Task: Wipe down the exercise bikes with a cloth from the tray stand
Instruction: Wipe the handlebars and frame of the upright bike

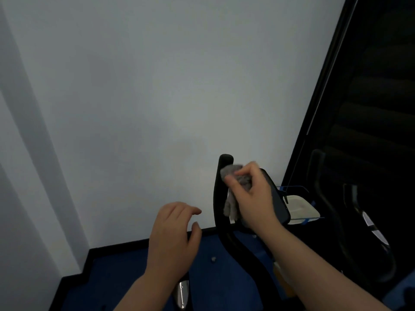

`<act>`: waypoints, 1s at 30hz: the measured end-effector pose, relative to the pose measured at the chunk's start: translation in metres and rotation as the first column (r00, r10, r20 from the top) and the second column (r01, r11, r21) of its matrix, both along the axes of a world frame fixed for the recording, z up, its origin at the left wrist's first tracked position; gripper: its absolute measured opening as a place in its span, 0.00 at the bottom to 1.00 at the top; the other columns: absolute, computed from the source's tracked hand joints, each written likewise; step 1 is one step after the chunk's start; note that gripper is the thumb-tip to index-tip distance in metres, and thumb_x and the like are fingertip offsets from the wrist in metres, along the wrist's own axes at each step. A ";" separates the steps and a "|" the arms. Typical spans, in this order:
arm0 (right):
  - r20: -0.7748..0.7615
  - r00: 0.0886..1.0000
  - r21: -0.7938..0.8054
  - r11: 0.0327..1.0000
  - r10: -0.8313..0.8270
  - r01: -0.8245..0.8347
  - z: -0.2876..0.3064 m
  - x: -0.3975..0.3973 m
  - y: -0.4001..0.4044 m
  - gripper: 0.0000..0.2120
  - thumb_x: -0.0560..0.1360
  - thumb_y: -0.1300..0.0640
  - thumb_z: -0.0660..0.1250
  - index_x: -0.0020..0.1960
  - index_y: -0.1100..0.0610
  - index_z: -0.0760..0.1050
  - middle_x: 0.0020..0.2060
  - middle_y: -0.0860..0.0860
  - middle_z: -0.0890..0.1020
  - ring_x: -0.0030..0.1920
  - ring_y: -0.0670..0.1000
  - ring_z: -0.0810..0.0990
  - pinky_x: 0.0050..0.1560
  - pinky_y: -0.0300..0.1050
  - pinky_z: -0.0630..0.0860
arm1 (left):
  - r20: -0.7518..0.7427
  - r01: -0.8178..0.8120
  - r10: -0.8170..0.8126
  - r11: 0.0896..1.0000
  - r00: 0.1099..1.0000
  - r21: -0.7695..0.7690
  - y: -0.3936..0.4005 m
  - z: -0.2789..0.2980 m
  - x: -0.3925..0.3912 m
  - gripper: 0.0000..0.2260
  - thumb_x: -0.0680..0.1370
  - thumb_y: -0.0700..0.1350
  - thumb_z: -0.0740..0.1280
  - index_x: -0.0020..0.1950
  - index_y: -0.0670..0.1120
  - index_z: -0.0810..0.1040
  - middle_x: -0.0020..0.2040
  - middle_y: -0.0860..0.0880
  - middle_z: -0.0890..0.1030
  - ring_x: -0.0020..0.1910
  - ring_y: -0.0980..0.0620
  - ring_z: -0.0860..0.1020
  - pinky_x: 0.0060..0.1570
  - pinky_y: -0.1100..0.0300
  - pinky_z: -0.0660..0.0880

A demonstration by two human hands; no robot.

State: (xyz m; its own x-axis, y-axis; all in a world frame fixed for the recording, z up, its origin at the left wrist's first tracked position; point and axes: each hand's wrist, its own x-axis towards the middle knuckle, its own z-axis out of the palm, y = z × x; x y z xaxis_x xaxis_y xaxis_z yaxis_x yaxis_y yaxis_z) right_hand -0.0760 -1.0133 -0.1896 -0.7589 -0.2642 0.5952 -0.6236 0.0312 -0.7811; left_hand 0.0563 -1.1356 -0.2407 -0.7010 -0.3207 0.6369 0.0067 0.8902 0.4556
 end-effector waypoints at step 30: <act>-0.171 0.957 0.521 0.846 0.234 -0.114 0.010 -0.007 0.023 0.06 0.68 0.53 0.76 0.44 0.52 0.85 0.41 0.46 0.77 0.42 0.41 0.76 0.46 0.32 0.71 | -0.029 0.016 -0.017 1.000 0.999 -0.017 -0.003 -0.003 -0.001 0.09 0.72 0.41 0.65 0.51 0.46 0.80 0.46 0.52 0.80 0.51 0.51 0.75 0.57 0.64 0.65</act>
State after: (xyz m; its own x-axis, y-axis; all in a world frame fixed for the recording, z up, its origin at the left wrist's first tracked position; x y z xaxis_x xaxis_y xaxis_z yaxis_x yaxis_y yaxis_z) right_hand -0.0827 -0.9902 -0.1800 -0.5376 -0.6865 0.4896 -0.8085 0.2550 -0.5303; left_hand 0.0549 -1.1385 -0.2438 -0.6874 -0.2983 0.6622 0.0346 0.8973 0.4401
